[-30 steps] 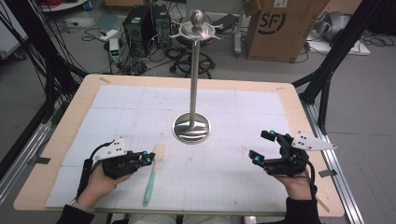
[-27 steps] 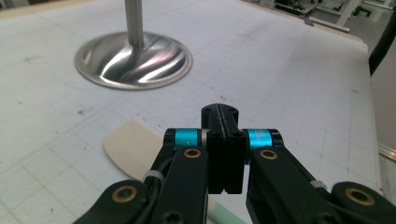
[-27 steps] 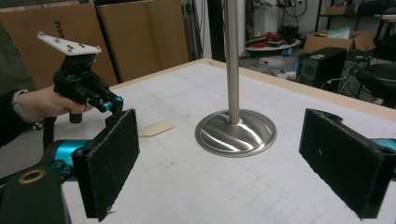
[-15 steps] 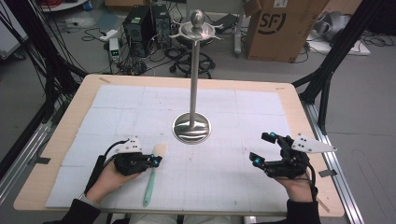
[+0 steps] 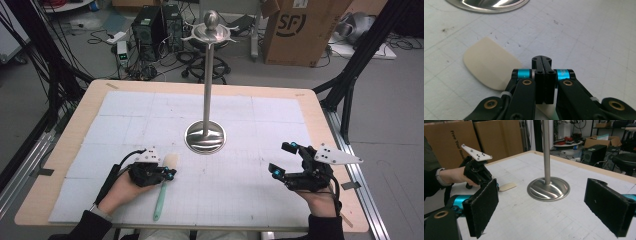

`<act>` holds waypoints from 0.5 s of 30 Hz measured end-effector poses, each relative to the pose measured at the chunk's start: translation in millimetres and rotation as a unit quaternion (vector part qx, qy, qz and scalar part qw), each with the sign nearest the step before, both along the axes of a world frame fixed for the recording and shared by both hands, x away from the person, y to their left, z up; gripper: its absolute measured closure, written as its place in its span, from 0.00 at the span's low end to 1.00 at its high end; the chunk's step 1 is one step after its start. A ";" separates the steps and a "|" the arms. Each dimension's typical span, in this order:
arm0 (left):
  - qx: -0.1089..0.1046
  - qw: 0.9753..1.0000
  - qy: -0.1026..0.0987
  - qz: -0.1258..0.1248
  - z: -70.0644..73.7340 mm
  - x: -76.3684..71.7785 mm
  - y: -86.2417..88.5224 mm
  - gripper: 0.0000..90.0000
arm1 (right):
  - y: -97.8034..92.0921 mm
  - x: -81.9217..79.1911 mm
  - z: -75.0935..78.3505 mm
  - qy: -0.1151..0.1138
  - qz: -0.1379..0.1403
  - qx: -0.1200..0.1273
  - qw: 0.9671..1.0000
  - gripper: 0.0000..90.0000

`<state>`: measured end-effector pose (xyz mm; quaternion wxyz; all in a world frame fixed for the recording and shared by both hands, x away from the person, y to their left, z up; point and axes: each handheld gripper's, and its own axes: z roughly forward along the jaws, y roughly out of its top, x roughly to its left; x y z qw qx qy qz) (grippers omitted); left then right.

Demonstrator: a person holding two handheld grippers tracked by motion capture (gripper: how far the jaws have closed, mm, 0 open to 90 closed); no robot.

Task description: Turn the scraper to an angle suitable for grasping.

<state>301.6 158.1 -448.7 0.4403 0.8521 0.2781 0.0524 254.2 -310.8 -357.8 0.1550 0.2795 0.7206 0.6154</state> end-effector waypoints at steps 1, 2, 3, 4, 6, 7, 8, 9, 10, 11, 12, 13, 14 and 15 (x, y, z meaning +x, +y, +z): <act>0.006 1.000 0.001 0.000 -0.7 0.5 0.1 1.00 | 0.0 0.0 0.0 0.000 0.000 0.000 1.000 0.13; 0.003 1.000 0.005 0.005 -0.9 0.6 0.5 1.00 | 0.0 0.0 0.0 0.000 0.000 0.000 1.000 0.13; 0.006 1.000 0.005 0.007 -0.4 0.7 1.0 1.00 | 0.2 0.2 0.1 -0.001 0.000 0.000 1.000 0.13; 0.007 1.000 0.005 0.008 -0.2 0.7 1.6 1.00 | 0.3 0.3 0.1 0.000 0.000 0.001 1.000 0.13; 0.011 1.000 0.005 0.011 0.3 0.5 2.9 1.00 | 0.5 0.7 0.1 -0.001 0.000 0.000 1.000 0.13; 0.014 1.000 0.004 0.014 0.8 0.0 3.6 1.00 | 1.0 1.9 0.4 -0.002 0.001 0.000 1.000 0.13; 0.015 1.000 0.003 0.016 0.8 -0.6 4.0 1.00 | 1.3 2.4 0.5 -0.002 0.001 0.000 1.000 0.13; 0.015 1.000 0.002 0.019 0.8 -1.2 4.9 1.00 | 1.8 3.0 0.6 0.000 0.002 0.000 1.000 0.13; 0.016 1.000 0.002 0.020 0.8 -1.3 6.5 1.00 | 2.5 3.7 0.6 -0.001 0.002 0.000 1.000 0.13; 0.014 1.000 0.003 0.023 0.7 -1.2 8.9 1.00 | 3.3 4.6 0.5 0.000 0.004 -0.002 1.000 0.13; 0.014 1.000 0.003 0.026 0.7 -1.3 10.4 1.00 | 3.8 5.3 0.4 -0.001 0.004 -0.002 1.000 0.13; 0.016 0.999 0.002 0.027 0.8 -1.3 13.1 1.00 | 4.5 5.9 0.3 0.001 0.005 -0.003 1.000 0.13; 0.016 0.999 0.004 0.035 0.8 -1.5 18.2 1.00 | 5.2 6.9 0.3 0.000 0.006 -0.002 1.000 0.13; 0.016 0.999 0.004 0.035 0.8 -1.5 18.2 1.00 | 5.6 7.4 0.2 0.000 0.006 -0.003 1.000 0.13</act>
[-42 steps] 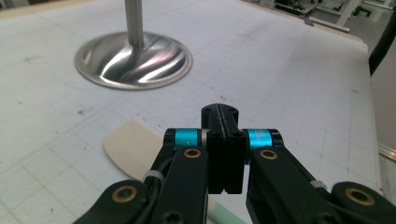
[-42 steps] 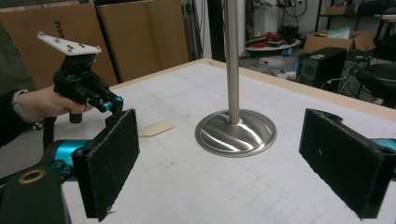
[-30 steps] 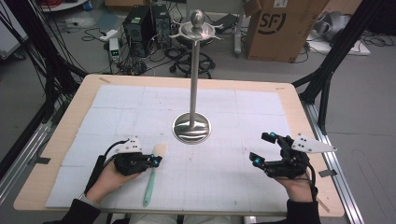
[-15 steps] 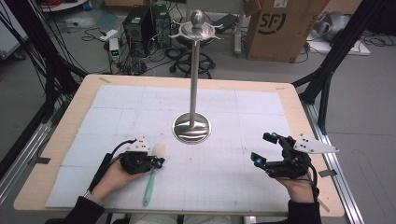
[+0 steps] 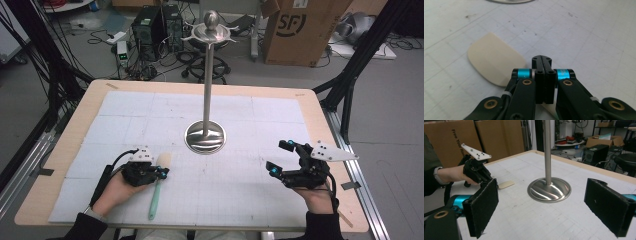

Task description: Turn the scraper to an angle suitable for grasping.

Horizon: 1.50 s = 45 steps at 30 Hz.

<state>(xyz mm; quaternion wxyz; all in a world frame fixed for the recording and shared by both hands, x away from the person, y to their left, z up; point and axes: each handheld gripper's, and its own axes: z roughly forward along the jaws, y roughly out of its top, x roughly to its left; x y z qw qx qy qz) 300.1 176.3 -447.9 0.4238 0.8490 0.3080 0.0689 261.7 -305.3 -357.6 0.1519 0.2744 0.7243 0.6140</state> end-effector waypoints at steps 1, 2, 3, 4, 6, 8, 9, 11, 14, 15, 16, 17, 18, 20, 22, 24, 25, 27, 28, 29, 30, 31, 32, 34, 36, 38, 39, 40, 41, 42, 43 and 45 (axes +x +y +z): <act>-0.001 1.000 0.000 0.004 0.0 -0.2 2.7 1.00 | 0.5 0.6 -0.1 0.002 0.000 0.000 1.000 0.13; -0.001 1.000 0.000 0.009 0.0 -0.5 5.5 1.00 | 1.0 1.3 -0.1 0.001 0.001 0.000 1.000 0.13; 0.003 1.000 0.000 0.011 0.3 -0.4 10.1 1.00 | 1.5 2.1 -0.1 0.001 0.000 0.000 1.000 0.13; 0.000 1.000 0.001 0.015 0.1 -0.6 12.4 1.00 | 1.9 2.5 -0.2 0.002 0.002 0.000 1.000 0.13; -0.004 1.000 0.005 0.024 -0.1 -1.1 20.3 1.00 | 2.8 3.8 -0.3 0.001 0.003 -0.001 1.000 0.13; -0.005 0.999 0.006 0.036 -0.2 -1.8 30.0 1.00 | 4.0 4.7 -0.5 0.002 0.005 -0.001 1.000 0.13; -0.005 0.999 0.006 0.036 -0.2 -1.8 30.0 1.00 | 4.5 5.1 -0.6 0.002 0.005 -0.002 1.000 0.13; -0.010 0.999 0.008 0.048 -0.7 -2.0 37.4 1.00 | 5.3 5.7 -0.7 0.002 0.006 -0.001 1.000 0.13; -0.012 0.998 0.009 0.061 -0.7 -1.6 44.1 1.00 | 7.9 7.4 -1.0 0.004 0.009 -0.004 1.000 0.13; -0.011 0.998 0.006 0.061 -0.1 -2.4 45.9 1.00 | 8.6 8.1 -1.1 0.003 0.010 -0.004 1.000 0.13; -0.014 0.998 -0.004 0.060 1.3 -4.3 48.2 1.00 | 8.9 8.5 -0.9 0.003 0.011 -0.005 1.000 0.13; -0.027 0.997 -0.012 0.068 8.9 -8.5 56.9 1.00 | 9.1 8.8 -0.7 0.003 0.012 -0.004 1.000 0.13; -0.027 0.997 -0.012 0.068 8.9 -8.5 56.9 1.00 | 9.0 9.3 -0.6 0.001 0.011 -0.004 1.000 0.13; -0.028 0.996 -0.020 0.077 16.5 -13.7 70.5 1.00 | 8.6 10.1 -0.4 0.001 0.011 -0.003 1.000 0.13; -0.034 0.995 -0.017 0.088 17.8 -20.5 88.4 1.00 | 9.1 11.2 -0.9 0.003 0.012 -0.002 1.000 0.13; -0.041 0.994 -0.008 0.098 16.0 -24.9 100.4 1.00 | 10.2 12.7 -1.3 0.001 0.011 -0.003 1.000 0.13; -0.043 0.994 -0.003 0.103 14.8 -27.1 104.7 1.00 | 11.0 13.5 -1.3 0.002 0.012 -0.004 1.000 0.13; -0.032 0.994 0.000 0.103 12.7 -32.3 108.2 1.00 | 12.2 14.1 -1.4 0.004 0.014 -0.003 1.000 0.13; -0.022 0.994 -0.005 0.104 12.0 -34.5 108.5 1.00 | 13.8 14.8 -1.2 0.004 0.016 -0.003 1.000 0.13; -0.013 0.994 -0.007 0.109 10.8 -36.0 108.0 1.00 | 14.7 15.3 -1.0 0.003 0.017 -0.004 1.000 0.13; -0.005 0.994 -0.005 0.108 9.6 -37.1 108.3 1.00 | 16.3 16.1 -0.4 0.002 0.021 -0.005 1.000 0.13; -0.004 0.994 -0.002 0.109 8.2 -38.1 108.6 1.00 | 16.3 16.1 -0.4 0.002 0.021 -0.005 1.000 0.13; -0.004 0.994 0.002 0.107 7.0 -39.2 109.2 1.00 | 16.4 16.6 -0.2 0.002 0.022 -0.005 1.000 0.13; 0.001 0.994 0.009 0.106 4.6 -41.9 108.6 1.00 | 17.0 17.2 0.3 0.002 0.021 -0.002 1.000 0.13; 0.012 0.995 0.013 0.100 3.5 -45.0 107.5 1.00 | 17.0 18.0 0.4 0.001 0.023 -0.002 1.000 0.13; 0.010 0.995 0.016 0.102 3.8 -47.4 106.7 1.00 | 16.9 18.6 0.2 0.001 0.022 -0.002 1.000 0.13; 0.010 0.995 0.018 0.101 4.0 -48.6 106.4 1.00 | 16.9 18.6 0.2 0.001 0.022 -0.001 1.000 0.13; 0.007 0.995 0.019 0.100 3.7 -50.0 105.9 1.00 | 16.6 18.9 0.3 -0.002 0.022 -0.001 1.000 0.13; 0.005 0.995 0.022 0.097 3.4 -50.7 105.3 1.00 | 16.4 18.5 0.5 -0.002 0.023 0.000 1.000 0.13; -0.001 0.995 0.025 0.093 3.0 -51.7 103.2 1.00 | 16.2 18.3 0.6 -0.002 0.023 0.000 1.000 0.13; 0.000 0.996 0.025 0.088 2.9 -52.6 100.6 1.00 | 16.1 18.1 0.6 -0.002 0.023 0.000 1.000 0.13; -0.002 0.997 0.026 0.079 2.8 -53.6 94.2 1.00 | 16.3 17.7 0.6 -0.002 0.022 0.000 1.000 0.13</act>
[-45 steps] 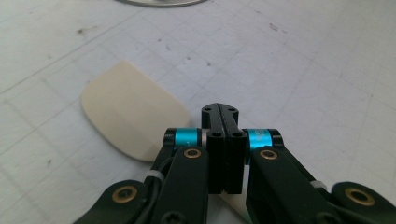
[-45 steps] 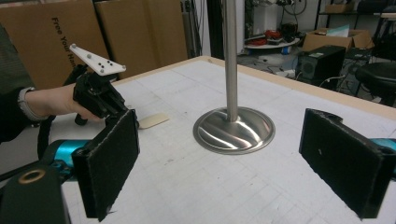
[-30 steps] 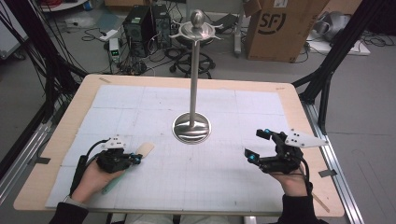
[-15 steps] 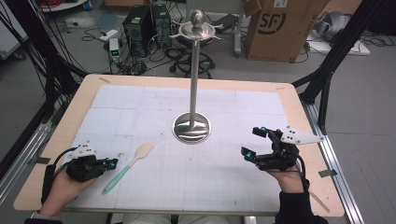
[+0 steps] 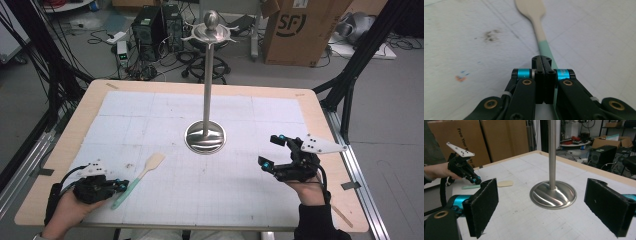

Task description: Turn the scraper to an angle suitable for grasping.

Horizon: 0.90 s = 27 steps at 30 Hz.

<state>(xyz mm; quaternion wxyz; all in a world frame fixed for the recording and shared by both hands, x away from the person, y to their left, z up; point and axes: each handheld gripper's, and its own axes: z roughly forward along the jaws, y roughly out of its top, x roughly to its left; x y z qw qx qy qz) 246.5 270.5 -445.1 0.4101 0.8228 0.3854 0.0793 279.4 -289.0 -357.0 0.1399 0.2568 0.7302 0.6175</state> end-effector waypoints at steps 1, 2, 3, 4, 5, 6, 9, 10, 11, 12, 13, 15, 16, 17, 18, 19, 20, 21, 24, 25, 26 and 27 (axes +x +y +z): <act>0.004 1.000 0.000 -0.008 0.4 -0.1 -4.4 1.00 | 0.3 -0.5 0.1 0.000 -0.001 -0.001 1.000 0.13; 0.004 1.000 0.001 -0.014 0.5 -0.2 -8.3 1.00 | 0.6 -1.5 0.0 0.000 0.000 -0.002 1.000 0.13; 0.003 1.000 0.001 -0.016 0.4 -0.3 -12.4 1.00 | 0.6 -1.5 -0.2 -0.002 -0.001 -0.004 1.000 0.13; 0.003 1.000 0.003 -0.020 0.4 0.0 -15.2 1.00 | 0.5 -1.8 -0.4 -0.002 -0.001 -0.004 1.000 0.13; 0.002 1.000 0.004 -0.024 0.3 0.2 -19.2 1.00 | 0.3 -2.2 -0.7 0.000 -0.002 -0.004 1.000 0.13; -0.001 1.000 0.004 -0.028 -0.1 0.1 -23.7 1.00 | -0.1 -2.3 -1.0 -0.001 -0.002 -0.004 1.000 0.13; 0.002 0.999 0.002 -0.039 0.2 0.3 -35.8 1.00 | -0.8 -3.2 -2.0 0.003 -0.004 -0.005 1.000 0.13; 0.001 0.999 0.001 -0.044 0.0 0.9 -40.7 1.00 | -1.6 -4.5 -2.7 0.004 -0.005 -0.006 1.000 0.13; 0.002 0.999 -0.001 -0.049 -0.2 1.6 -44.2 1.00 | -1.6 -4.5 -2.7 0.004 -0.005 -0.006 1.000 0.13; -0.002 0.999 0.001 -0.053 -0.6 2.3 -47.9 1.00 | -2.4 -4.9 -2.9 0.002 -0.007 -0.008 1.000 0.13; -0.004 0.998 0.000 -0.057 -0.9 3.3 -51.2 1.00 | -3.2 -5.6 -3.1 0.003 -0.008 -0.008 1.000 0.13; -0.006 0.998 0.001 -0.063 -1.4 5.2 -58.6 1.00 | -5.4 -8.7 -3.4 0.005 -0.010 -0.009 1.000 0.13; -0.007 0.998 0.000 -0.067 -1.7 6.1 -61.7 1.00 | -5.7 -9.2 -3.5 0.004 -0.012 -0.008 1.000 0.13; -0.007 0.998 -0.002 -0.069 -1.9 7.0 -66.1 1.00 | -6.6 -10.1 -3.6 0.003 -0.014 -0.009 1.000 0.13; -0.007 0.997 -0.001 -0.072 -1.8 7.7 -69.3 1.00 | -7.1 -10.6 -3.7 0.002 -0.014 -0.010 1.000 0.13; -0.008 0.997 -0.004 -0.075 -2.2 9.2 -74.4 1.00 | -8.0 -11.8 -3.8 0.003 -0.016 -0.011 1.000 0.13; -0.009 0.997 -0.005 -0.079 -2.6 10.9 -78.1 1.00 | -8.6 -12.7 -3.8 0.003 -0.017 -0.011 1.000 0.13; -0.015 0.997 -0.004 -0.078 -3.5 12.8 -82.9 1.00 | -9.5 -13.7 -3.9 0.003 -0.017 -0.012 1.000 0.13; -0.024 0.997 -0.006 -0.076 -5.2 17.9 -92.5 1.00 | -11.7 -15.7 -4.0 0.002 -0.021 -0.012 1.000 0.13; -0.027 0.997 -0.006 -0.074 -5.8 19.0 -94.6 1.00 | -12.0 -16.1 -4.1 0.003 -0.022 -0.011 1.000 0.13; -0.029 0.997 -0.006 -0.074 -6.2 20.2 -96.8 1.00 | -12.4 -16.5 -4.3 0.004 -0.023 -0.012 1.000 0.13; -0.030 0.997 -0.008 -0.075 -6.4 20.9 -98.6 1.00 | -12.7 -16.5 -4.6 0.003 -0.023 -0.012 1.000 0.13</act>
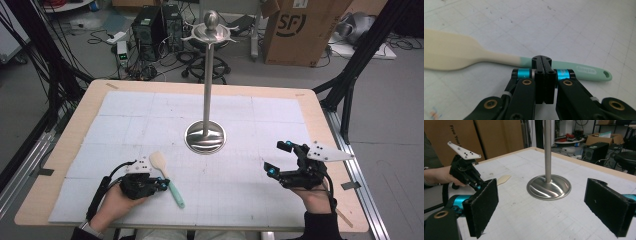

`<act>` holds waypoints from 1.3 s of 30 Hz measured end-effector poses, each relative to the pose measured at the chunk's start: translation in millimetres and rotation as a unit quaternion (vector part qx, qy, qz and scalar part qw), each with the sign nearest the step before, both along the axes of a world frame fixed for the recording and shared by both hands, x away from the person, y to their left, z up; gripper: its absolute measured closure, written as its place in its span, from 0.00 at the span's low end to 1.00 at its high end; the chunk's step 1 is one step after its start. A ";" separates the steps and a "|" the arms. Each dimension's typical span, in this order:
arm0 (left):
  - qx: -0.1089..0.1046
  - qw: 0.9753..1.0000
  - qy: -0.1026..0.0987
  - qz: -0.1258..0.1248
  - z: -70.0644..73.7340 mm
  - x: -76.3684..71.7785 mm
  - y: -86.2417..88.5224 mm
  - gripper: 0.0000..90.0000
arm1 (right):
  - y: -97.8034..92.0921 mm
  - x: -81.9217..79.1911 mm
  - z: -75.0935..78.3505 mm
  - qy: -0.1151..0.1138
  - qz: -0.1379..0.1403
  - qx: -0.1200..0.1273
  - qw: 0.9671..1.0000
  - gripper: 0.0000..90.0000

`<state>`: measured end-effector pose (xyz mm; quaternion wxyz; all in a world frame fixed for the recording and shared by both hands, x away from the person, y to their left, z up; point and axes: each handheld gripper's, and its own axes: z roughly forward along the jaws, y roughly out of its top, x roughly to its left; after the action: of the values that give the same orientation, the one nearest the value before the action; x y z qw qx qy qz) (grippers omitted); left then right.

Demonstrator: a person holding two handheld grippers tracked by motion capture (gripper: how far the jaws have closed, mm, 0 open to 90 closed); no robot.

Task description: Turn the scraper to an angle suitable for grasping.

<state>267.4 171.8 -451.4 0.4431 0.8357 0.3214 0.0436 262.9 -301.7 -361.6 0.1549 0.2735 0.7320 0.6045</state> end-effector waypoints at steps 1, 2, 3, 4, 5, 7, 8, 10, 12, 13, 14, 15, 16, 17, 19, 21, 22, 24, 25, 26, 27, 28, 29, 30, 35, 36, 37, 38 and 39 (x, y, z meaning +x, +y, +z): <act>0.001 1.000 0.000 -0.003 0.5 1.0 -0.6 1.00 | -0.2 -0.5 -0.1 0.001 0.000 0.000 1.000 0.13; 0.001 1.000 -0.003 -0.004 1.7 2.1 -0.3 1.00 | -0.2 -0.5 -0.1 0.001 0.000 0.000 1.000 0.13; -0.005 1.000 -0.006 -0.001 3.4 3.6 1.0 1.00 | -1.0 -1.0 -0.2 0.001 0.000 0.000 1.000 0.13; -0.009 1.000 -0.006 0.002 4.8 5.3 2.3 1.00 | -1.4 -1.1 -0.3 0.001 -0.001 0.000 1.000 0.13; -0.011 1.000 -0.010 0.008 7.7 8.4 3.9 1.00 | -2.0 -1.1 -0.7 0.001 -0.002 0.000 1.000 0.13; -0.022 1.000 -0.008 0.018 12.0 13.7 4.5 1.00 | -2.6 -1.1 -1.4 0.001 -0.004 0.000 1.000 0.13; -0.024 0.999 -0.007 0.021 14.5 17.0 4.3 1.00 | -2.7 -1.0 -2.0 0.001 -0.005 0.002 1.000 0.13; -0.008 0.999 -0.011 0.030 19.1 25.9 2.7 1.00 | -2.2 -0.2 -3.2 0.003 -0.004 0.002 1.000 0.13; 0.002 0.999 -0.018 0.041 22.4 37.7 1.9 1.00 | -1.7 0.1 -3.6 0.005 -0.003 0.001 1.000 0.13; 0.007 0.999 -0.017 0.043 23.1 45.2 1.3 1.00 | -0.8 0.7 -3.2 0.004 -0.002 0.002 1.000 0.13; 0.011 0.999 -0.017 0.046 23.2 49.4 0.9 1.00 | -0.6 0.8 -3.0 0.004 0.000 0.002 1.000 0.13; 0.024 0.998 -0.021 0.047 23.3 54.2 0.0 1.00 | -0.3 0.9 -2.6 0.004 0.001 0.003 1.000 0.13; 0.036 0.998 -0.023 0.050 23.3 60.1 -1.0 1.00 | -0.3 0.9 -2.6 0.004 0.001 0.003 1.000 0.13; 0.038 0.998 -0.022 0.052 22.6 64.6 -1.5 1.00 | -0.5 1.0 -2.1 0.003 0.001 0.002 1.000 0.13; 0.053 0.997 -0.028 0.052 20.5 70.8 -3.1 1.00 | -0.7 1.8 -2.0 0.003 0.000 0.005 1.000 0.13; 0.067 0.996 -0.027 0.049 17.8 76.0 -5.5 1.00 | -0.8 2.1 -2.2 0.003 0.000 0.004 1.000 0.13; 0.069 0.996 -0.025 0.048 16.7 80.1 -6.7 1.00 | -0.5 2.4 -2.3 0.003 0.000 0.004 1.000 0.13; 0.071 0.996 -0.023 0.049 14.2 85.2 -7.0 1.00 | -0.4 2.5 -2.0 0.002 0.001 0.006 1.000 0.13; 0.074 0.996 -0.019 0.053 12.3 87.5 -6.6 1.00 | -0.4 2.5 -2.0 0.002 0.001 0.006 1.000 0.13; 0.073 0.996 -0.015 0.053 10.6 89.9 -5.1 1.00 | -0.2 2.4 -1.7 0.003 0.002 0.006 1.000 0.13; 0.065 0.996 -0.012 0.051 9.9 91.2 -3.7 1.00 | -0.2 2.4 -1.7 0.003 0.002 0.006 1.000 0.13; 0.060 0.997 -0.009 0.051 9.4 92.2 -2.5 1.00 | -0.3 2.5 -1.6 0.002 0.002 0.005 1.000 0.13; 0.064 0.997 -0.011 0.047 9.6 91.9 -2.1 1.00 | 0.1 2.4 -1.6 0.003 0.004 0.006 1.000 0.13; 0.066 0.997 -0.015 0.046 9.5 91.0 -2.6 1.00 | 0.1 2.5 -1.6 0.003 0.004 0.005 1.000 0.13; 0.079 0.996 -0.025 0.041 10.3 87.0 0.2 1.00 | -1.0 2.0 -1.4 0.001 0.003 0.007 1.000 0.13; 0.081 0.996 -0.026 0.039 10.4 86.6 1.5 1.00 | -1.1 1.5 -1.3 0.002 0.003 0.007 1.000 0.13; 0.081 0.996 -0.027 0.039 10.2 85.7 3.1 1.00 | -1.1 1.5 -1.3 0.002 0.003 0.007 1.000 0.13; 0.083 0.995 -0.026 0.039 10.6 84.7 5.3 1.00 | -1.8 0.8 -1.3 0.002 0.002 0.007 1.000 0.13; 0.081 0.996 -0.025 0.040 10.5 83.7 6.1 1.00 | -2.1 0.8 -1.3 0.001 0.001 0.007 1.000 0.13</act>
<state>351.1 177.9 -440.9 0.3794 0.8542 0.3387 0.1081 263.7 -303.8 -362.9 0.1515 0.2742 0.7280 0.6098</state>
